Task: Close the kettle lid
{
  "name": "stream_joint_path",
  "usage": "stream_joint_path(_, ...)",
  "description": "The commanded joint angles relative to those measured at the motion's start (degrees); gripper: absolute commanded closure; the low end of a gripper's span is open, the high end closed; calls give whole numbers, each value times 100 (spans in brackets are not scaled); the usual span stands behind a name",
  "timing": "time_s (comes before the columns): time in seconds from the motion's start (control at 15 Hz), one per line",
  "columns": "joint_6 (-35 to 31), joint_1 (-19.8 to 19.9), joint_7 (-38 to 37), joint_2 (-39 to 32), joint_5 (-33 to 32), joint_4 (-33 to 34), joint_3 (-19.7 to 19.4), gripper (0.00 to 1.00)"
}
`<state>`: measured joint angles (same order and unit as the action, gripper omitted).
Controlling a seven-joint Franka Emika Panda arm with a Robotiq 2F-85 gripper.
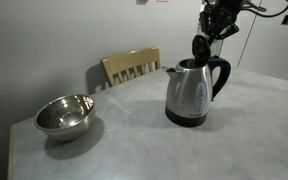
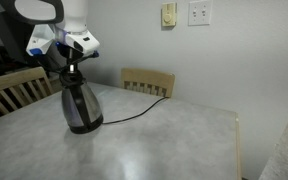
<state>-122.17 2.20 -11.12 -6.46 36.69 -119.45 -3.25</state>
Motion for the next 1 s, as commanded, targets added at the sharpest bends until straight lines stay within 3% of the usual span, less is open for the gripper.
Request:
stream_joint_path(0.0,465,99,414,66,259,0,37,100)
stream_joint_path(0.33,786,99,1234,-193,-6,354,24,100)
stream_joint_path(0.93,1078,181,2423,-1315,-513,1626,197,100)
